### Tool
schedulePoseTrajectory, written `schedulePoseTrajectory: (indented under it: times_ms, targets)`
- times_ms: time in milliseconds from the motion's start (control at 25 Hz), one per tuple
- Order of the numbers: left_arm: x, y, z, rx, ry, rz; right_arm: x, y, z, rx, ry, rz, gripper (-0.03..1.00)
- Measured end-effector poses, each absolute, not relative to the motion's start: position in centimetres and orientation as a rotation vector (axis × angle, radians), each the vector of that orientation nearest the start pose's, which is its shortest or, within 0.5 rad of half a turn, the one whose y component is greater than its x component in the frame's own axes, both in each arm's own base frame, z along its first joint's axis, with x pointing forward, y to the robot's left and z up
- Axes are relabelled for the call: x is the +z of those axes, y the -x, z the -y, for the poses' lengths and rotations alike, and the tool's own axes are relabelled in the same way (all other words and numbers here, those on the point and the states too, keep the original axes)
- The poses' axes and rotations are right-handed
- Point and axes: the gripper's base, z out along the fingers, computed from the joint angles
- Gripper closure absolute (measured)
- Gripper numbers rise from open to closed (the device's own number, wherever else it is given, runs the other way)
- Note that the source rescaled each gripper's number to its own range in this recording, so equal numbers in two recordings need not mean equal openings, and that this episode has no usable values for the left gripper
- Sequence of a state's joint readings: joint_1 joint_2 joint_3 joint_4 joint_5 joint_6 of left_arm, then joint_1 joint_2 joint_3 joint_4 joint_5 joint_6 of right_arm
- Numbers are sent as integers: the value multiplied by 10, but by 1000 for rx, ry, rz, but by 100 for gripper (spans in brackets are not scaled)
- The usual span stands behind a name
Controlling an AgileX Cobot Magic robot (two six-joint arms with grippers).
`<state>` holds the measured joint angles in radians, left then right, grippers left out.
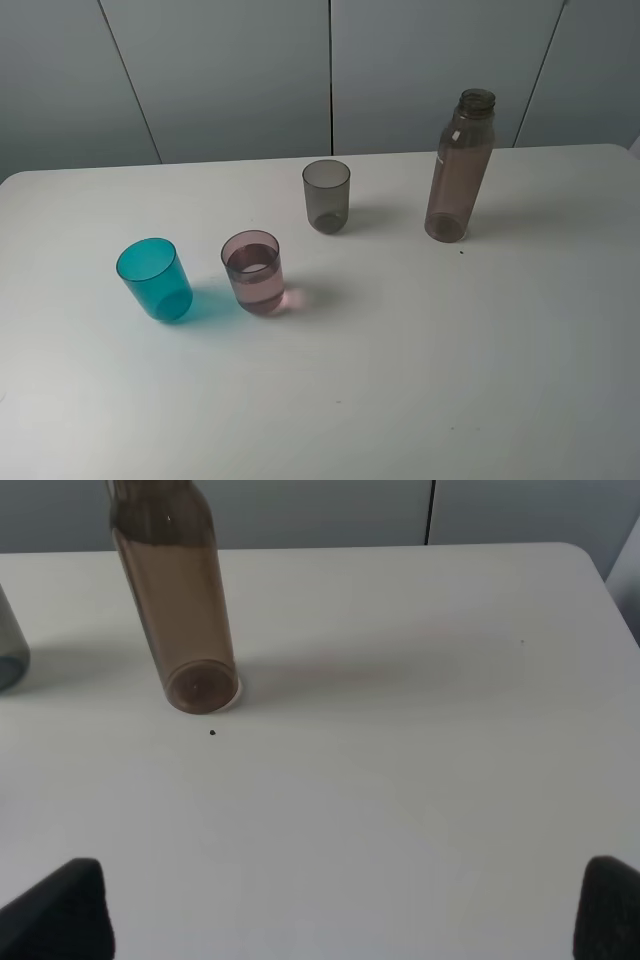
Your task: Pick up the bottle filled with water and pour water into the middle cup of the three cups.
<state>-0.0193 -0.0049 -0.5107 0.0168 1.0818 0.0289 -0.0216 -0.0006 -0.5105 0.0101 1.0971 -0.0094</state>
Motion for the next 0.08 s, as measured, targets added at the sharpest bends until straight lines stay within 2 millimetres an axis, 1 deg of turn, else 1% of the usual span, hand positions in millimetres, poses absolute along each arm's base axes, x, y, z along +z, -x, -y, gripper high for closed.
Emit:
schedulePoseTrajectory:
  times_ms: [80]
  targets:
    - [279,8,-2,26,-48,-2049,277,8,-1,-7,-12,-2069,-3]
